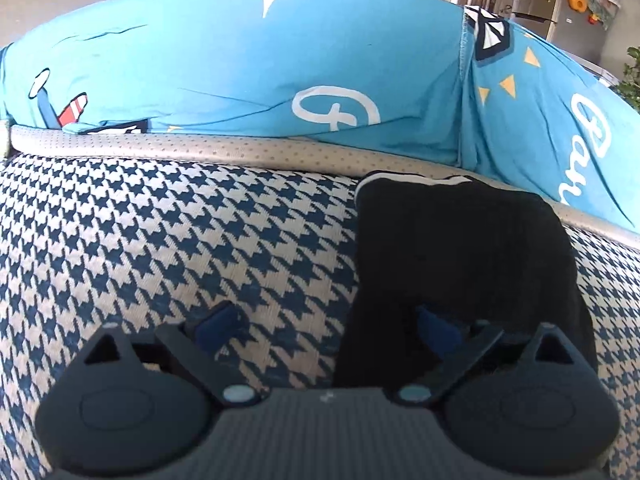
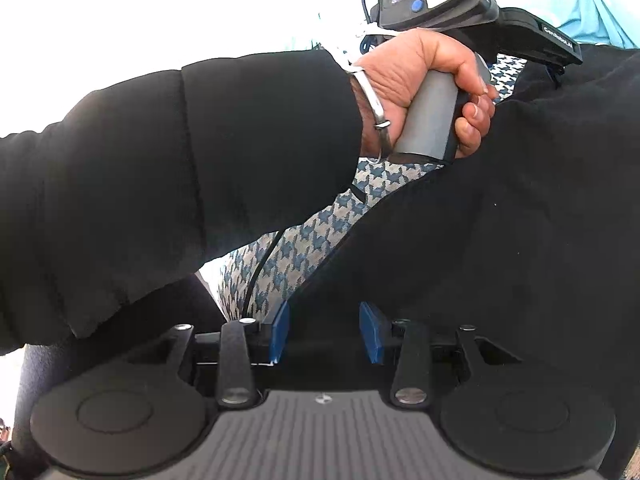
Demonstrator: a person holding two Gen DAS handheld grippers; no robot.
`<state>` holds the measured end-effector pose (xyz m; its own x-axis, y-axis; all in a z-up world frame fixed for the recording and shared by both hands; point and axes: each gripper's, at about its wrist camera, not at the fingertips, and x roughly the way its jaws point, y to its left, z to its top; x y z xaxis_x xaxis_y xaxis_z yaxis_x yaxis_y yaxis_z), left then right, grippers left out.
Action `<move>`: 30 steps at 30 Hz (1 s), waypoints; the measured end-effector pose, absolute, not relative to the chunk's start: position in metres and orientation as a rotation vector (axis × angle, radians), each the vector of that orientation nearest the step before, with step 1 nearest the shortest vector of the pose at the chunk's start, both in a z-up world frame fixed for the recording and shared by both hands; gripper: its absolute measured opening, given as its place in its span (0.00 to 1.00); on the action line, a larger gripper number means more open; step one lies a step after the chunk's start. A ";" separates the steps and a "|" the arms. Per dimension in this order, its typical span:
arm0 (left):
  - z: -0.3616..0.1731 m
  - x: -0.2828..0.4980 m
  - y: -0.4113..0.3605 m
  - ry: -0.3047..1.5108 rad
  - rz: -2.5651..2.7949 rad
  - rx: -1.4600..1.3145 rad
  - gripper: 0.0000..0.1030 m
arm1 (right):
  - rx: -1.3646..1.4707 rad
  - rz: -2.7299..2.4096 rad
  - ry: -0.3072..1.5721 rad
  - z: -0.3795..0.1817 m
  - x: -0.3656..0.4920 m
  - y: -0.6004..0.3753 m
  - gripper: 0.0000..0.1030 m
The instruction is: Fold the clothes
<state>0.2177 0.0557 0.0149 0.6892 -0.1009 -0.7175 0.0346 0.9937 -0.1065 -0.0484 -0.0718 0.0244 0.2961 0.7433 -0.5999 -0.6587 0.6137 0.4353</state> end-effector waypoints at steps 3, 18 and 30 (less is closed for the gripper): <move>0.019 0.220 0.063 0.813 -0.060 -0.159 0.95 | 0.079 0.938 0.845 0.033 -0.049 -0.076 0.39; 0.039 0.203 0.077 0.827 0.060 -0.101 0.98 | 0.079 0.696 0.716 0.071 0.013 -0.147 0.39; 0.060 0.151 0.052 0.853 -0.029 -0.052 1.00 | 0.133 0.519 0.744 0.059 0.083 -0.170 0.40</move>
<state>0.1505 0.0519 0.0598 0.6571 -0.0467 -0.7524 0.0053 0.9983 -0.0573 0.0828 -0.1696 0.0586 0.6166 0.4955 -0.6117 -0.4032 0.8662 0.2952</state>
